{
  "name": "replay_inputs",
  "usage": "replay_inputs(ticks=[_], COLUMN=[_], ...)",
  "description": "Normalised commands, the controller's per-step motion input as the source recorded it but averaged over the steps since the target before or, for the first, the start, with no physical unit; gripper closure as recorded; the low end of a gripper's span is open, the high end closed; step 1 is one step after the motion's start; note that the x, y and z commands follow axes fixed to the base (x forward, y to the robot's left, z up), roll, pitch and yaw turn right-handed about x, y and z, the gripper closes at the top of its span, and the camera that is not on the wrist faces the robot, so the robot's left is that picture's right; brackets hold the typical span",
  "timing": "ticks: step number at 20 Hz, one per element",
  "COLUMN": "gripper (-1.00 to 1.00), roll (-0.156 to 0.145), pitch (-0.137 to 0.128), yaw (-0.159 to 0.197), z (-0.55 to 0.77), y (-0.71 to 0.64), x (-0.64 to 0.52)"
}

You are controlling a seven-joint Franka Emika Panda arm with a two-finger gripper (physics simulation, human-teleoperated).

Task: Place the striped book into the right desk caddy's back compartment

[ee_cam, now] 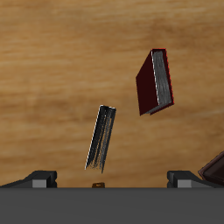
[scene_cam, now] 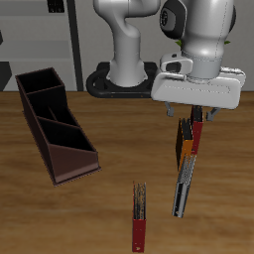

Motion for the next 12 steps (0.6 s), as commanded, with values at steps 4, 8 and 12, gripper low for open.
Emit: replay_inputs(ticks=[4, 8, 12], gripper=[-1.0, -1.0, -1.0], roll=[0.036, 0.013, 0.01], pitch=[0.014, 0.002, 0.018], yaw=[0.011, 0.01, -0.004], z=[-0.26, -0.26, -0.27], y=[0.08, 0.12, 0.05], x=[0.13, 0.07, 0.05])
